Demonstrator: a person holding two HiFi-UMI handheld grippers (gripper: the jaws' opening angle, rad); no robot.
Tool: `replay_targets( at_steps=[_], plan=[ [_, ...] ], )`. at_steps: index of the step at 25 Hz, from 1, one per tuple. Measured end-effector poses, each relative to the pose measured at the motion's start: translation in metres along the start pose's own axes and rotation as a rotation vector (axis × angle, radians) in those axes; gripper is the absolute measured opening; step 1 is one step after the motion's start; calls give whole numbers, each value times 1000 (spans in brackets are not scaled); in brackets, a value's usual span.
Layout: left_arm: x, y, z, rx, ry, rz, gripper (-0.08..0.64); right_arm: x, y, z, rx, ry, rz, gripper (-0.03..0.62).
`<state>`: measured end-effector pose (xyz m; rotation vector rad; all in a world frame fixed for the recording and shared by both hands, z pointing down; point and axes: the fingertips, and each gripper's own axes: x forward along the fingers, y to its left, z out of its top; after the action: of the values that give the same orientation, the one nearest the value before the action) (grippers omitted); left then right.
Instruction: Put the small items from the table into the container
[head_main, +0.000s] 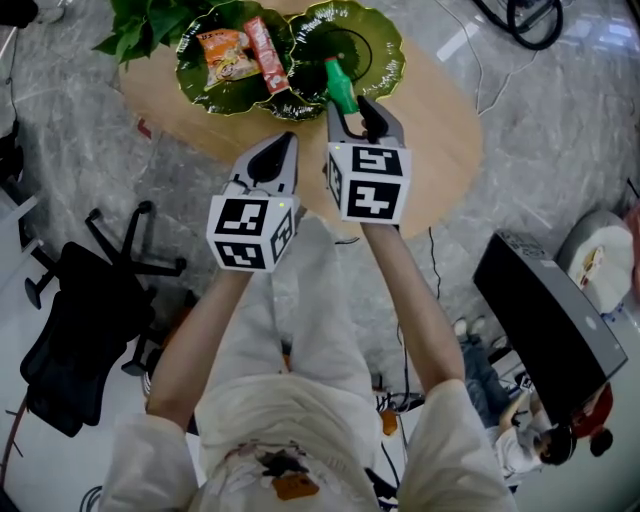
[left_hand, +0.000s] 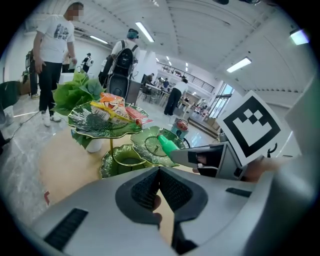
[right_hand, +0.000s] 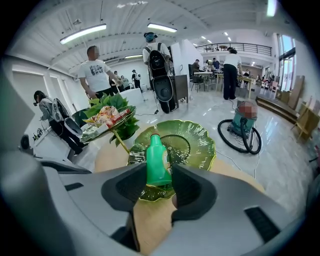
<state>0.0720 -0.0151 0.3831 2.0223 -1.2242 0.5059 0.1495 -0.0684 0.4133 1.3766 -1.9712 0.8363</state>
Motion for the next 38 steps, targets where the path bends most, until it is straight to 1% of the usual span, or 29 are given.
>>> replay_targets(
  at_steps=[7,11,14,23,30,38],
  plan=[
    [1,4,2,-11,-12,-3,-5,9,0,-1,-9,10,-7,150],
    [5,3,2,-9,-10,-10,-5,10,4,3,-34,-15,6,150],
    [8,4,-1,-8,1,-10,-5,12,7,3,-31,-11,20,150],
    [6,12,-1,-8,17,-20,-5,14,8,6,-17,-8,-6,150],
    [-3,13,-1,-3,8,-14,-5,-1,1,9,-9,-53,-58,150],
    [-9,6,8,9,-1,-23,-5,-17,-1,19,-17,-108,-68,150]
  ],
)
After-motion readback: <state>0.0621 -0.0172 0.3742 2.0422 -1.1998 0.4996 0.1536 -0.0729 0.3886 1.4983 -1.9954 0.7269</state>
